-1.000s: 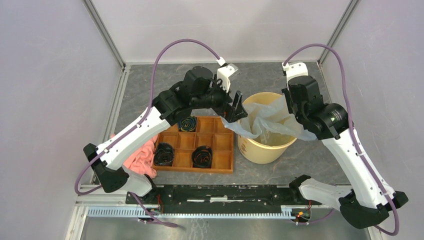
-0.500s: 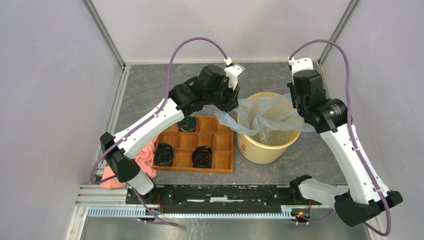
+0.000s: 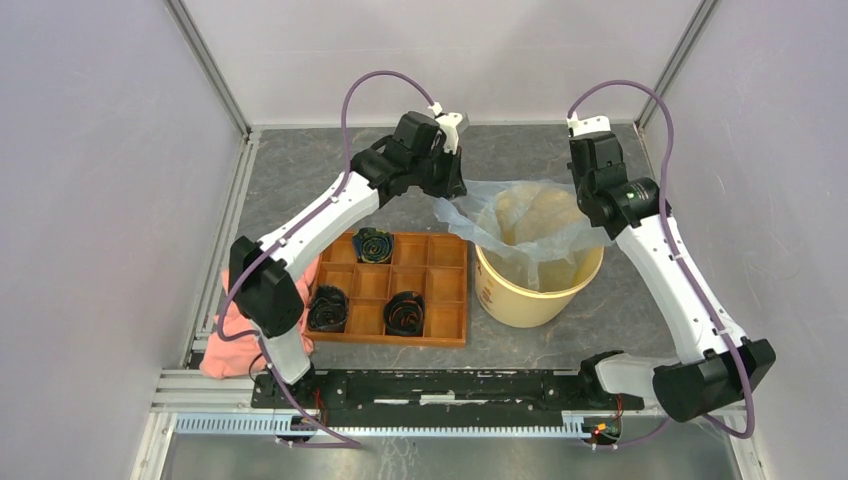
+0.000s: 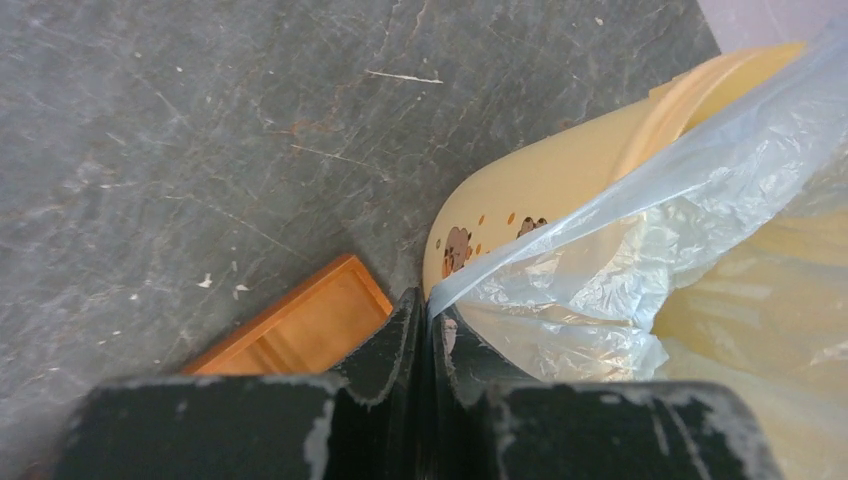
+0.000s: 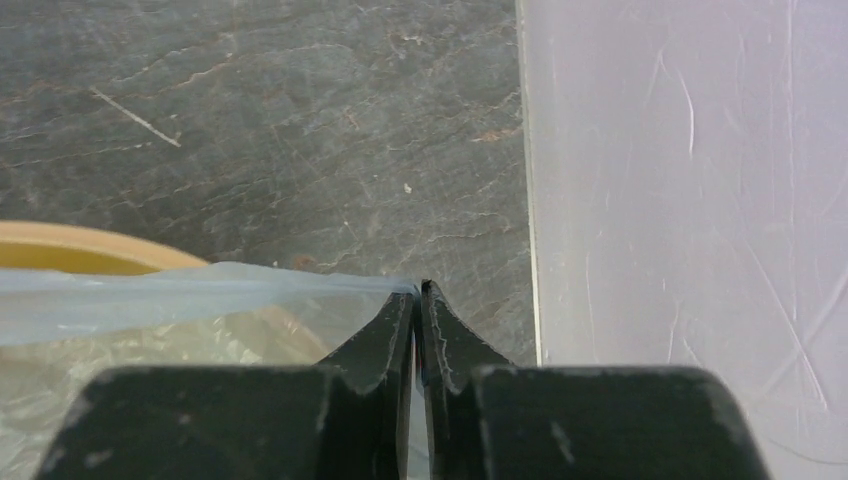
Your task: Put the trash bags into the trash bin
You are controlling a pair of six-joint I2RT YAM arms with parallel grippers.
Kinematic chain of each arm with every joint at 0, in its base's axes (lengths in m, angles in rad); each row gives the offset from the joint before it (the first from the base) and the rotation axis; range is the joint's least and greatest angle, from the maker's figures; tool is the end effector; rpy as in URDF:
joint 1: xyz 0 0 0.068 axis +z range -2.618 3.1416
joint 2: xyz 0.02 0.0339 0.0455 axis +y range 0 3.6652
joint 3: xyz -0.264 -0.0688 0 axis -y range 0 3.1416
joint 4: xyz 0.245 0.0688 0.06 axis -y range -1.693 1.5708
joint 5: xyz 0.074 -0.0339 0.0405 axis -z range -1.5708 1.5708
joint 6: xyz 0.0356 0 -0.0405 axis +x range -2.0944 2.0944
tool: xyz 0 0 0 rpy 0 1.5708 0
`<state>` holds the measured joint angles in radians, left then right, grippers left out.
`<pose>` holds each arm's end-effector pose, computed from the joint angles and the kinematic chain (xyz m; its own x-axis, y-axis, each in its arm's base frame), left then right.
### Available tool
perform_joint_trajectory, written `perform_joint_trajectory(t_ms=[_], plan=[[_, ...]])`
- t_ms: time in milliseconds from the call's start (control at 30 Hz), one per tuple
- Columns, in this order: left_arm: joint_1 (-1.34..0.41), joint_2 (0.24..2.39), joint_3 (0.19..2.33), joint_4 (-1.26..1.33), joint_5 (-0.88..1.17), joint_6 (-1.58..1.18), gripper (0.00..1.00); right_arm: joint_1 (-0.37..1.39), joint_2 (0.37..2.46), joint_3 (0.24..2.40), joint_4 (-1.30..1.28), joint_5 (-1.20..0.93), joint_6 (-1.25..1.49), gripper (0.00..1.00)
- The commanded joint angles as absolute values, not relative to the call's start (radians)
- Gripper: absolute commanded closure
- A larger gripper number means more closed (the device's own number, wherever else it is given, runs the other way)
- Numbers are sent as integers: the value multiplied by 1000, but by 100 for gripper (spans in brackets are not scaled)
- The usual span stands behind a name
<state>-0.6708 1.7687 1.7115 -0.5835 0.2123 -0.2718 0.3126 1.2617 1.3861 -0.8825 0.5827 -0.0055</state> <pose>0.3143 -0.2590 0.3532 -0.6497 0.1806 -0.7384 0.5871 0.7362 -0.3366 0.2445 0.0584 0.3836 -0.6549 -0.2165 -0.7240 0.1198 0.9162 -0.3823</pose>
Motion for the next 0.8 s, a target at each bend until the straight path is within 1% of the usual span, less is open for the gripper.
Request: perform_joint_trajectory(t_ms=[0, 67, 233, 300, 367, 467, 500, 600, 633, 767], plan=[[-642, 1812, 1675, -489, 294, -358, 88, 282, 1293, 1356, -818, 663, -6, 87], [-638, 1820, 1651, -488, 314, -363, 90, 268, 1302, 1333, -806, 635, -2, 86], [-637, 1776, 1510, -408, 329, -393, 89, 225, 1258, 1201, -731, 554, -2, 79], [-637, 1758, 1463, -391, 350, -407, 89, 217, 1242, 1182, -726, 548, -2, 78], [-638, 1729, 1379, -336, 379, -445, 88, 217, 1216, 1180, -722, 547, -2, 74], [-638, 1689, 1323, -293, 406, -466, 85, 217, 1192, 1233, -780, 537, -2, 64], [-639, 1677, 1315, -292, 409, -469, 83, 217, 1178, 1250, -800, 532, -2, 57], [-638, 1636, 1297, -285, 415, -475, 76, 218, 1121, 1294, -857, 482, -2, 40], [-639, 1625, 1291, -284, 418, -476, 73, 217, 1094, 1307, -877, 467, 21, 35], [-638, 1570, 1244, -260, 419, -485, 57, 217, 998, 1367, -939, 421, 31, 23]])
